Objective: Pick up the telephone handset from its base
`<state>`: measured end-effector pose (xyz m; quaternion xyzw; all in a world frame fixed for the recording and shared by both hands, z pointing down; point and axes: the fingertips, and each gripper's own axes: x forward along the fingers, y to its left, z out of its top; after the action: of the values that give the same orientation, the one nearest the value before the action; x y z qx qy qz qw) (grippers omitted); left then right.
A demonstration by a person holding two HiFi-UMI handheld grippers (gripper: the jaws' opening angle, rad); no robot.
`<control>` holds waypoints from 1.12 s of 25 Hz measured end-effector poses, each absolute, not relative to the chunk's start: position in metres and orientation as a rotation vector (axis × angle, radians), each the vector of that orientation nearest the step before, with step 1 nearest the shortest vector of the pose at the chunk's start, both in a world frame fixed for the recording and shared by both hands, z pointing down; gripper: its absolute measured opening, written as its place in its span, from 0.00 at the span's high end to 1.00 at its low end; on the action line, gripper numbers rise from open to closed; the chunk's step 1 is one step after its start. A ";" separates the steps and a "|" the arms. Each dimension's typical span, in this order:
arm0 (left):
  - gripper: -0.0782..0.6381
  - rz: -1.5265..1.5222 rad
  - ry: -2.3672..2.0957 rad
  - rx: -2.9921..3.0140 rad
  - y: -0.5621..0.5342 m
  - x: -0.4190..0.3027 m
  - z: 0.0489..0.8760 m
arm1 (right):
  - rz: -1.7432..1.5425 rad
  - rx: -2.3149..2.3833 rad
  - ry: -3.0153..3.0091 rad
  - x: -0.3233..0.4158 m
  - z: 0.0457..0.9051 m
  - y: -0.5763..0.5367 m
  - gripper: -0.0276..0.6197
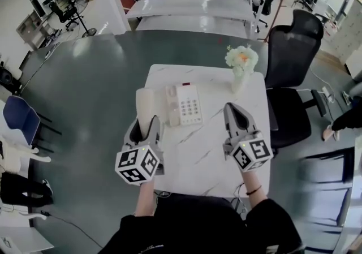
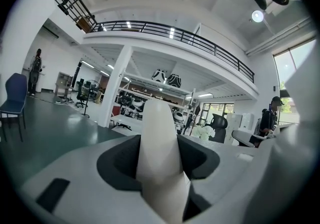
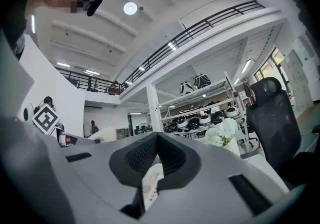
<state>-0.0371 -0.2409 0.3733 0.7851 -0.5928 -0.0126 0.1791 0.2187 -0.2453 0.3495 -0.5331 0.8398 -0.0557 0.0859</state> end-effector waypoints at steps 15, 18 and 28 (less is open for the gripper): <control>0.61 -0.124 -1.739 2.226 -0.215 -0.054 0.353 | -0.105 -1.611 2.464 0.233 0.331 -0.227 0.97; 0.61 -0.119 -1.751 2.225 -0.214 -0.055 0.354 | -0.096 -1.617 2.467 0.232 0.332 -0.227 0.97; 0.61 -0.119 -1.767 2.223 -0.211 -0.057 0.353 | -0.079 -1.634 2.458 0.235 0.330 -0.223 0.97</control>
<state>-0.0573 -0.2106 0.3533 0.7733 -0.6148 -0.0414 0.1491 0.2346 -0.2233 0.3304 -0.5510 0.8287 -0.0268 0.0944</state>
